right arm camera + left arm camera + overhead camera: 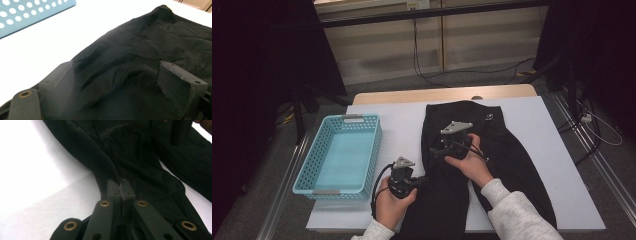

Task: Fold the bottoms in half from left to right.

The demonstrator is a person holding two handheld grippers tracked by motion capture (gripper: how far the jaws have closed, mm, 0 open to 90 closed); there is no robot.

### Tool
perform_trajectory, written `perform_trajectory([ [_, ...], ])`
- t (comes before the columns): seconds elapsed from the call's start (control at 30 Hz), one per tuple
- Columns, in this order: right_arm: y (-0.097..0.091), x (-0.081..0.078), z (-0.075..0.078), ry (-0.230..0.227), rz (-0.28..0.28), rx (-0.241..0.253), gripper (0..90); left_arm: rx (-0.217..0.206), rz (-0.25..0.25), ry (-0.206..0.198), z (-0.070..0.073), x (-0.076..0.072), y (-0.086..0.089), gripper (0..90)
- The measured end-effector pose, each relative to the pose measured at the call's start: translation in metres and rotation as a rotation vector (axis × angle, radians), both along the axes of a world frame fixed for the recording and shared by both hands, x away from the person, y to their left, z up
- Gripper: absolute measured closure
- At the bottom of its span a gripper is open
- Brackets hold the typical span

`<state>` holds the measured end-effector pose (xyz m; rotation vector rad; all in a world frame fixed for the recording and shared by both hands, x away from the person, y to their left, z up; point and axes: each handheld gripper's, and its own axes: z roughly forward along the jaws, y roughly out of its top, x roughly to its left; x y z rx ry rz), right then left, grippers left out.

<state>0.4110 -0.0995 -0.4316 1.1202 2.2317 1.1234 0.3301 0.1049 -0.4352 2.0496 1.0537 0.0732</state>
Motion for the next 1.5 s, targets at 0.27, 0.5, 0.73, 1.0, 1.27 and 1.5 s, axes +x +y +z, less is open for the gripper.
perform_trajectory([
  [0.27, 0.014, 0.008, -0.006, 0.018, 0.009, -0.003, 16.5, -0.002, -0.005, 0.007, -0.002, 0.001, -0.002, 89.6],
  [0.5, 0.028, 0.016, -0.012, 0.019, 0.032, -0.012, 21.4, -0.002, -0.009, 0.005, -0.002, 0.001, -0.003, 89.6],
  [0.73, 0.038, 0.026, -0.027, 0.067, 0.053, -0.033, 30.7, 0.001, -0.006, 0.01, -0.005, 0.003, -0.002, 89.6],
  [1.0, 0.037, 0.03, -0.034, 0.075, 0.095, -0.063, 85.0, -0.002, 0.001, 0.006, -0.005, 0.004, -0.001, 89.6],
  [1.27, 0.002, 0.024, -0.011, 0.051, 0.057, -0.004, 90.0, -0.004, -0.017, -0.002, -0.005, 0.004, -0.007, 89.6],
  [1.5, -0.032, 0.013, 0.002, 0.038, 0.022, 0.037, 89.8, -0.022, -0.038, -0.011, -0.005, 0.004, -0.017, 89.6],
])
